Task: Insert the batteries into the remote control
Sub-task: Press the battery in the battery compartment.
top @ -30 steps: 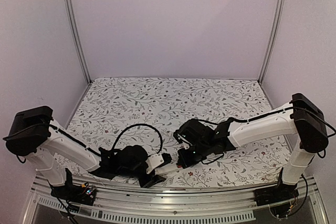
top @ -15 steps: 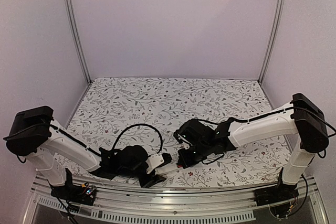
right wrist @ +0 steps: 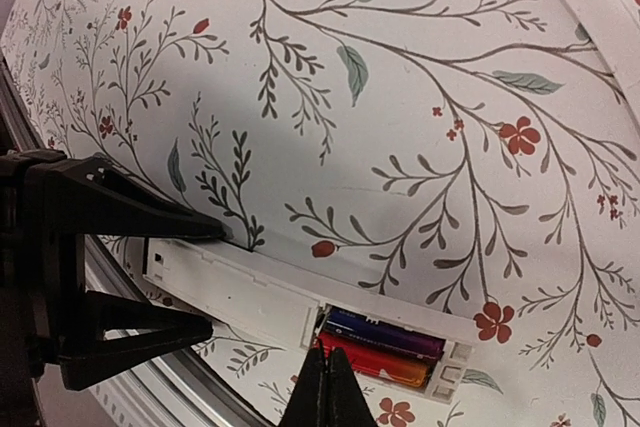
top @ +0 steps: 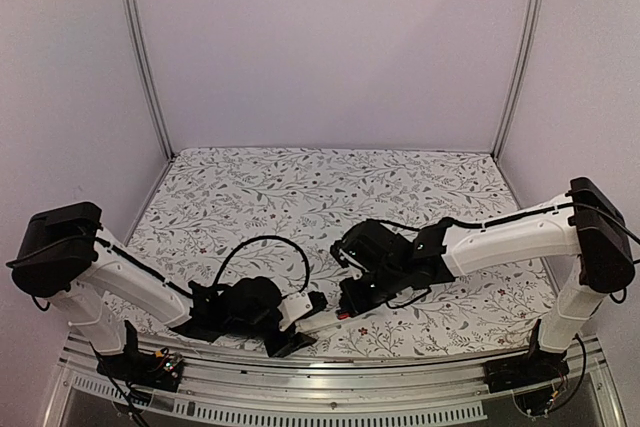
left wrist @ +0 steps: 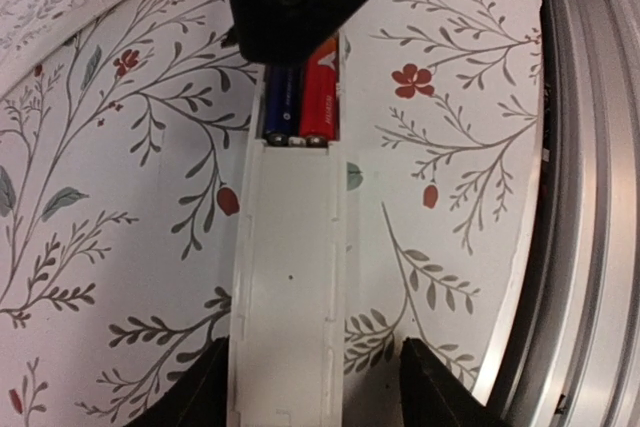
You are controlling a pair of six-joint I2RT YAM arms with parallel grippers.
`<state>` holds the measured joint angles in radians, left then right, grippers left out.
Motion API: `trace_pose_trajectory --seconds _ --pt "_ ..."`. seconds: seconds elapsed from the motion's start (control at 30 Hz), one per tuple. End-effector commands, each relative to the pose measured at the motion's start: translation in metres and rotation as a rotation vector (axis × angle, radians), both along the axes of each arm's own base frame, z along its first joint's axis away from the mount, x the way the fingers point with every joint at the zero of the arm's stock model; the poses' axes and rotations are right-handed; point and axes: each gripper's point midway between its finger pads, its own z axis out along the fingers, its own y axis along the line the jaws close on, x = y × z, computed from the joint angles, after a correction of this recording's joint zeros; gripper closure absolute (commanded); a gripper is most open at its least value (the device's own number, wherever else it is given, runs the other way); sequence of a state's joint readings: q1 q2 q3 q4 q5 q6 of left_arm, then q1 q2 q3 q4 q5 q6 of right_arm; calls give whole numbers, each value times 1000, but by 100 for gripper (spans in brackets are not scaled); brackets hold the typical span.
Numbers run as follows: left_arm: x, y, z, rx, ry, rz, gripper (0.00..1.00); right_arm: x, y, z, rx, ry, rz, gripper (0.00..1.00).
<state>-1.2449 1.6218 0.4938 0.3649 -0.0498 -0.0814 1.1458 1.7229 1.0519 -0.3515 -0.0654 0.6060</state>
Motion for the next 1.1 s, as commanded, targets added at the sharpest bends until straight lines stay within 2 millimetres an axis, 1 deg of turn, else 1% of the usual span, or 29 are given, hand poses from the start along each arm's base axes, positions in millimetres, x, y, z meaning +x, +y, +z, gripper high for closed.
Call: trace_pose_trajectory --seconds 0.0,0.1,0.27,0.37,0.47,0.57,0.63,0.7,0.77,0.83,0.9,0.93,1.0,1.07 --pt "5 9 -10 29 11 30 44 -7 5 2 41 15 14 100" --pt "4 10 -11 32 13 31 44 -10 3 -10 29 33 8 100" --pt "4 11 -11 34 11 33 44 -16 -12 -42 -50 76 -5 100" --pt "5 11 -10 33 8 36 44 -17 -21 -47 -72 82 -34 100" --pt "5 10 -10 33 8 36 44 -13 -23 -41 -85 66 -50 100" --pt "5 10 -10 31 7 36 44 -9 -19 -33 -92 49 -42 100" --pt "5 10 -10 32 8 35 44 -6 -13 -22 -83 34 -31 100" --pt "6 10 -9 31 6 37 44 -2 -5 -7 -60 10 -17 100" --pt "6 10 -7 27 4 37 44 4 2 15 -20 -29 -11 100" --pt "6 9 -2 16 -4 33 44 9 6 34 11 -65 -13 100" --pt "9 7 6 3 -17 39 43 23 3 54 22 -128 -36 99" --pt "10 6 12 -6 -26 45 43 29 0 61 25 -146 -46 93" --pt "18 3 29 -32 -57 76 40 42 -9 78 36 -177 -72 74" --pt "26 2 51 -60 -89 109 34 55 -21 88 29 -192 -97 58"
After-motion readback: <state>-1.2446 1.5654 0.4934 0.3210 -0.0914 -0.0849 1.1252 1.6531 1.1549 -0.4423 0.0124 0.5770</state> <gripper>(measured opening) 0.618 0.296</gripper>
